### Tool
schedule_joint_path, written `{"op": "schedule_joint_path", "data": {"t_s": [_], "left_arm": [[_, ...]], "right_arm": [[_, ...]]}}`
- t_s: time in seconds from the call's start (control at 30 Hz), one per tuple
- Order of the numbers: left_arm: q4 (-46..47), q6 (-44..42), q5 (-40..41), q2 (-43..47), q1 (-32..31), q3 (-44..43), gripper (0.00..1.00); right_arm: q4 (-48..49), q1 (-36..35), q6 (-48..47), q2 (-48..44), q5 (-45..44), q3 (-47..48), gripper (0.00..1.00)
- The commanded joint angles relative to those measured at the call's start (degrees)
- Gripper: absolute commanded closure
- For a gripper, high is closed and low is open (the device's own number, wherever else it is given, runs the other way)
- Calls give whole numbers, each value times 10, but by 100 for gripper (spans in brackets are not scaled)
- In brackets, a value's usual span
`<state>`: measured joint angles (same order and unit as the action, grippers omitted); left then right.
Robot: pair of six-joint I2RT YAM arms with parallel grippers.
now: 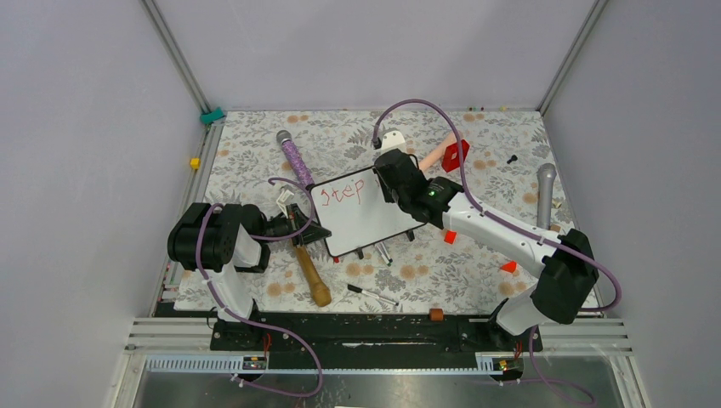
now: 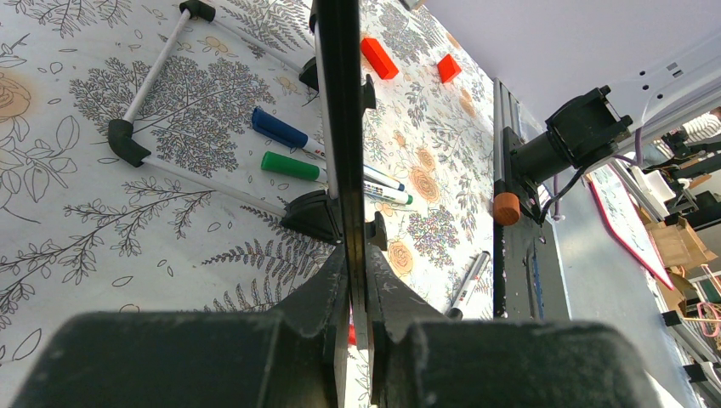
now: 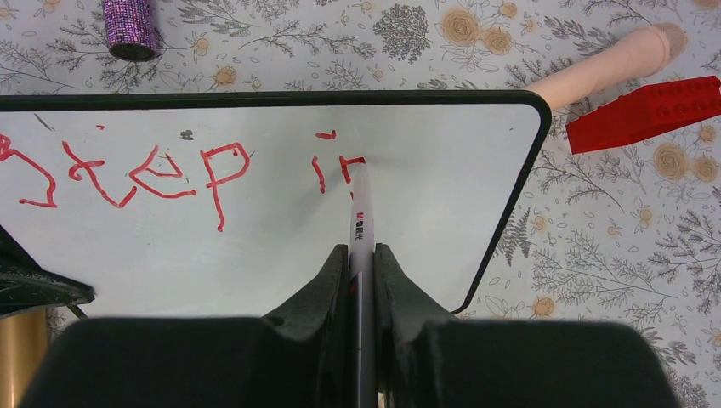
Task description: Write a sentence on the whiteboard
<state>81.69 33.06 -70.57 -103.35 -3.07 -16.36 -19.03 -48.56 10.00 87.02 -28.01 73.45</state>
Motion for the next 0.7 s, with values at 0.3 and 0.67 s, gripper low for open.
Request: {"op": "schedule_joint_path", "data": {"t_s": [0.3,0.67], "left_arm": [[28,-27,-29,-7,-4,-2,100],[28,-27,-28,-7,-4,-2,100]], "right_arm": [[9,15,-8,-3,-34,14,100],[-5,15,2,-7,-9,1,100]]}}
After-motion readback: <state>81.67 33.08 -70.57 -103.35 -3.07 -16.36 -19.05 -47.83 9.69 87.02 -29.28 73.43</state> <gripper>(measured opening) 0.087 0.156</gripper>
